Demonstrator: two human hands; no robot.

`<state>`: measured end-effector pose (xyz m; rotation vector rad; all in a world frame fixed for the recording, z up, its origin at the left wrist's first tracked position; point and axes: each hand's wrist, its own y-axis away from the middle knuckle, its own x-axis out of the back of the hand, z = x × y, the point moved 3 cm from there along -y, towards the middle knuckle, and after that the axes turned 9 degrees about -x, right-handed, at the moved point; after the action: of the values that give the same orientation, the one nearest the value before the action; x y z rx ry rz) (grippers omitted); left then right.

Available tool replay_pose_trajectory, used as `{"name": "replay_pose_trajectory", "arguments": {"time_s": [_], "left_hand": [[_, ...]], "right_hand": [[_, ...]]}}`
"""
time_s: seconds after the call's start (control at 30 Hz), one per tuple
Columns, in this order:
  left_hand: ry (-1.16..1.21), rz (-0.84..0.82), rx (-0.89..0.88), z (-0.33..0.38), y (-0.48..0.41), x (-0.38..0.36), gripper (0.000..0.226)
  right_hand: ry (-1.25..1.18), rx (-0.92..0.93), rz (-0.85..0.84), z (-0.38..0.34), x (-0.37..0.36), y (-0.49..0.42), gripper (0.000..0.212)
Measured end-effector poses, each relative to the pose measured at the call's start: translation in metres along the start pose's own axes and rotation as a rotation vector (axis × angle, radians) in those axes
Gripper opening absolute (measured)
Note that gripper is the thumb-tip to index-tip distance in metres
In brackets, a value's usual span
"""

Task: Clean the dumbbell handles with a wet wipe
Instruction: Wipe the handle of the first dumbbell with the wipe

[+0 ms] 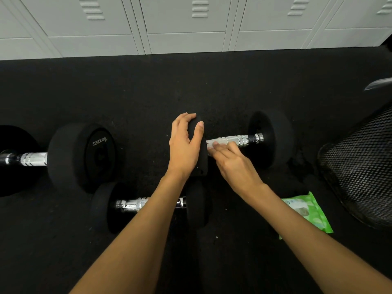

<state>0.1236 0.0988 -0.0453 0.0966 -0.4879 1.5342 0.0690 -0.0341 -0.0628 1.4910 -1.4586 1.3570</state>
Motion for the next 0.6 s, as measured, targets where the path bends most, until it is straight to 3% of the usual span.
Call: {"name": "replay_pose_trajectory", "arguments": {"time_s": [0.1,0.23,0.3,0.4,0.5,0.53,0.6], "left_hand": [[-0.007,0.002,-0.001,0.001,-0.001,0.0,0.033],[-0.009,-0.006,0.011,0.001,-0.001,0.0,0.032],[0.003,-0.002,0.015,0.001,0.0,0.0,0.032],[0.01,0.008,0.016,0.003,0.0,0.0,0.031],[0.015,0.011,0.021,0.004,0.0,0.001,0.032],[0.015,0.011,0.021,0.004,0.0,0.0,0.032],[0.01,0.013,0.02,0.003,0.0,0.0,0.031]], "right_hand": [[-0.024,-0.022,-0.002,0.003,-0.002,0.003,0.054],[-0.064,-0.011,-0.016,0.006,-0.007,0.004,0.039],[-0.189,-0.11,-0.065,0.007,-0.006,0.009,0.035],[-0.545,-0.599,-0.017,0.013,-0.004,0.017,0.026],[-1.507,-1.397,0.176,0.012,-0.028,0.019,0.009],[-1.785,-1.569,0.183,0.007,-0.037,0.018,0.01],[-2.105,-1.678,0.15,0.001,-0.045,0.007,0.017]]}}
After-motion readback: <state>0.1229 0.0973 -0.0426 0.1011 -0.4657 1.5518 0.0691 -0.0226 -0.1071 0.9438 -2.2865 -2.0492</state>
